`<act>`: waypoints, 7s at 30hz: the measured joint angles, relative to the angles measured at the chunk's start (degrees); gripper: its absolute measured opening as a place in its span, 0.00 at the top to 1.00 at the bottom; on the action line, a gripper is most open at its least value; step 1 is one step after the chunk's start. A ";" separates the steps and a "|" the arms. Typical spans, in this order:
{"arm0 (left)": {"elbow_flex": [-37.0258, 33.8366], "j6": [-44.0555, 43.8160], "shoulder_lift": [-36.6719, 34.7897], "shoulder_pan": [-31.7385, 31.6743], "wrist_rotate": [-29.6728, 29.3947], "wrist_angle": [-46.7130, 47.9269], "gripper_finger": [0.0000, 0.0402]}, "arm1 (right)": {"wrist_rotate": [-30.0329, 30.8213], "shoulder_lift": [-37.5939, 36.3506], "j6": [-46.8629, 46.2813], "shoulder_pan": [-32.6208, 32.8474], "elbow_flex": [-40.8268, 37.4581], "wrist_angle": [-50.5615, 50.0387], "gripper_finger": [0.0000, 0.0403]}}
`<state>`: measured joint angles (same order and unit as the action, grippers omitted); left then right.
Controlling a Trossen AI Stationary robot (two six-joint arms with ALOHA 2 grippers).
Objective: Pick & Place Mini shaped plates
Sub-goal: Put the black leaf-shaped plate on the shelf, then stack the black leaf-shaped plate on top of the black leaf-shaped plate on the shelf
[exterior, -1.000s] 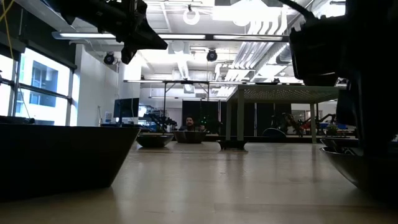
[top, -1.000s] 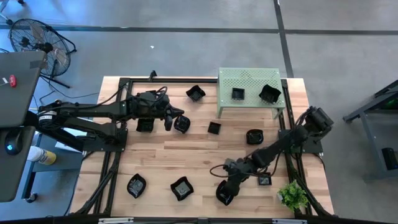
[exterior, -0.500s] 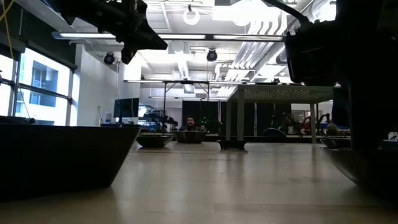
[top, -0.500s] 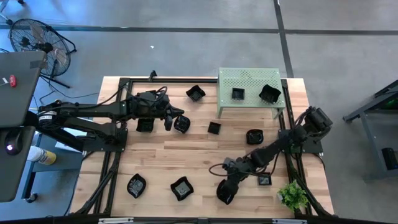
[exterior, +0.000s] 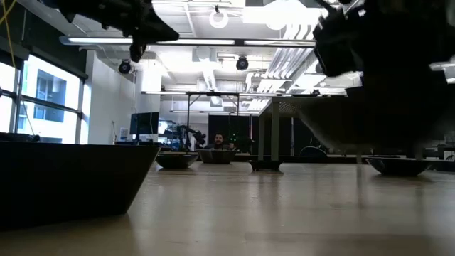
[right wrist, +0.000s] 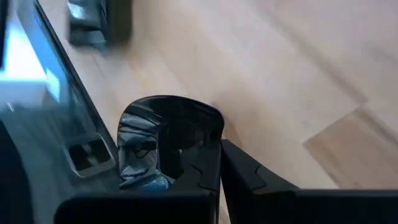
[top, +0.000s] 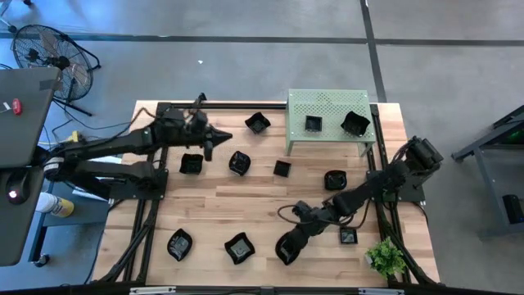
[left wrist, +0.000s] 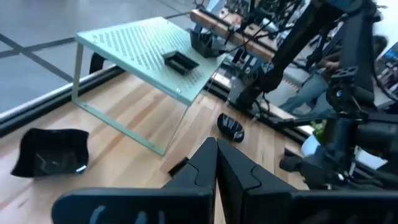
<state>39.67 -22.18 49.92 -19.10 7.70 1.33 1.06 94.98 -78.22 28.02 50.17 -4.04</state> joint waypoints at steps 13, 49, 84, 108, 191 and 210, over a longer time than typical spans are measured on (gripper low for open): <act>0.04 2.43 -7.47 -9.13 6.78 6.12 1.00 | 22.23 -20.81 -14.09 -8.23 0.00 -15.17 1.00; 0.01 0.90 -7.42 -9.43 4.92 6.61 1.00 | 1.50 -20.37 0.51 -82.17 17.49 -41.54 1.00; -0.05 1.10 -7.42 -9.43 4.70 9.15 1.00 | 3.47 -19.32 5.62 -84.48 17.51 -47.55 0.82; 1.06 0.48 2.99 -9.41 1.74 15.95 1.00 | 4.28 -44.06 48.80 -56.14 3.20 -21.53 0.98; 17.51 -29.12 19.72 1.92 -14.36 13.71 1.00 | 7.78 -21.27 34.78 -37.23 11.24 -5.97 0.78; 19.25 -24.98 19.72 1.88 -14.94 12.52 1.00 | 12.47 -4.67 36.63 -37.78 34.64 -23.25 0.93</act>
<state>58.92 -47.15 69.65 -17.23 -7.24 13.84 13.54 90.30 -41.59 -9.76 84.82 -27.29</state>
